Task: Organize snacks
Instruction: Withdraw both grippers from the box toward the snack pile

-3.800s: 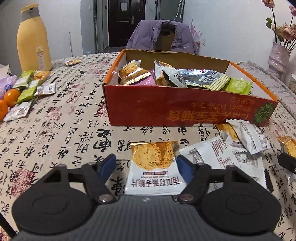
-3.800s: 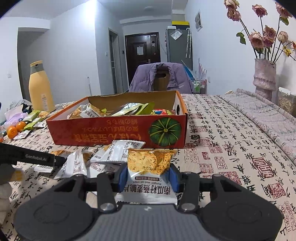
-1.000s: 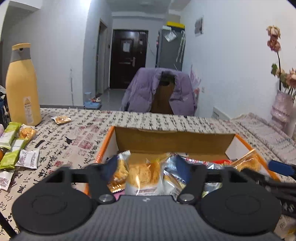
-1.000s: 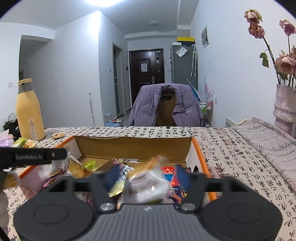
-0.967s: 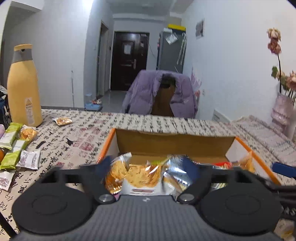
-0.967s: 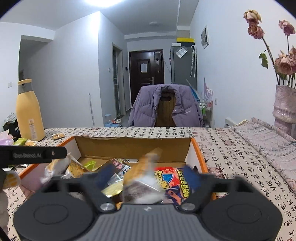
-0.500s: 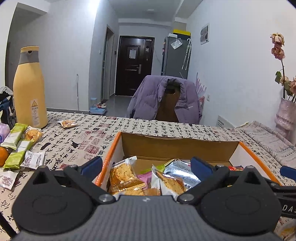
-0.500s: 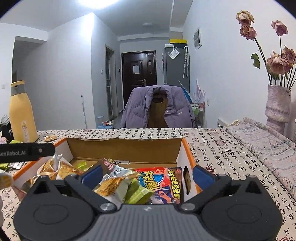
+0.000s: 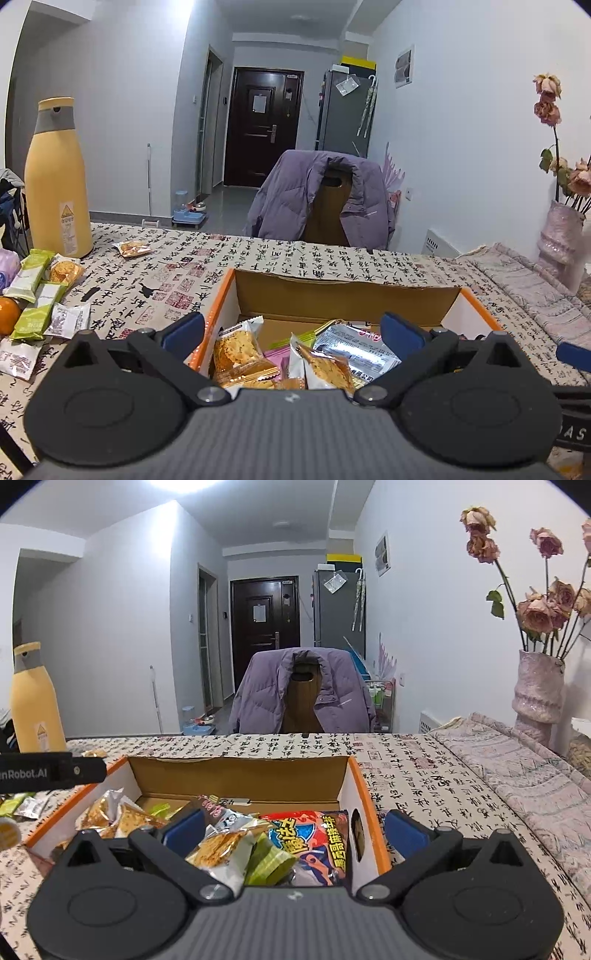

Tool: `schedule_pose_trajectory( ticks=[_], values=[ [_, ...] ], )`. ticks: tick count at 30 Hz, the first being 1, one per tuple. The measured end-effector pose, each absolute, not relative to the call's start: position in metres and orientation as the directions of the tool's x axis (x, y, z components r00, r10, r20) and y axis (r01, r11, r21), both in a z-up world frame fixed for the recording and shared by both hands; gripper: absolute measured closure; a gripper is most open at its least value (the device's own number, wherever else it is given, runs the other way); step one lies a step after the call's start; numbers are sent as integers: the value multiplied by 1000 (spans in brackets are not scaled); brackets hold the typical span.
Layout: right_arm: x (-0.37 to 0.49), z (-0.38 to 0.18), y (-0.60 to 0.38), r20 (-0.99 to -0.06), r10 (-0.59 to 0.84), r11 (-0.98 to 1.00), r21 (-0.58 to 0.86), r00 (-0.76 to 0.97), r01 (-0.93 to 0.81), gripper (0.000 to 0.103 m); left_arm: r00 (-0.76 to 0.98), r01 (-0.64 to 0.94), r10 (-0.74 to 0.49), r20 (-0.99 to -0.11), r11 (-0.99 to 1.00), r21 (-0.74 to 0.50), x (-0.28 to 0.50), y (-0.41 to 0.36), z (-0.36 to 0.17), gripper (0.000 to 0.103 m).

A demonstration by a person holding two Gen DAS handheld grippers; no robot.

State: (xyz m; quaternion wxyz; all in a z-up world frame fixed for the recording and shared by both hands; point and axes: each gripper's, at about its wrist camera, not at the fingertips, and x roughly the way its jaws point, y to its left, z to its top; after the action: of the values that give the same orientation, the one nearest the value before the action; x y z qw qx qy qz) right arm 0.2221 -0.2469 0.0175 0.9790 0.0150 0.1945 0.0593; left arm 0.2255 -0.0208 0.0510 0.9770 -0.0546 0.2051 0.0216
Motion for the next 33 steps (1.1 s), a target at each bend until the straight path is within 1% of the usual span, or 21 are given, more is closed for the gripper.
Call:
schedule_pose_trajectory(
  ticks=[13, 23, 29, 33],
  values=[
    [150, 2, -247, -427, 157, 986, 11, 890, -168, 0, 912, -54, 16, -411, 995, -81, 168, -8, 48, 0],
    [113, -16, -245, -484, 194, 977, 12, 853, -215, 0, 889, -39, 9, -459, 998, -57, 128, -3, 22, 0],
    [104, -28, -247, -517, 210, 973, 25, 830, -230, 0, 874, -17, 2, -487, 999, -27, 112, 0, 2, 0],
    [103, -33, -245, -532, 204, 973, 22, 822, -228, 0, 865, -23, 19, -501, 1000, -2, 110, 1, -10, 0]
  ],
)
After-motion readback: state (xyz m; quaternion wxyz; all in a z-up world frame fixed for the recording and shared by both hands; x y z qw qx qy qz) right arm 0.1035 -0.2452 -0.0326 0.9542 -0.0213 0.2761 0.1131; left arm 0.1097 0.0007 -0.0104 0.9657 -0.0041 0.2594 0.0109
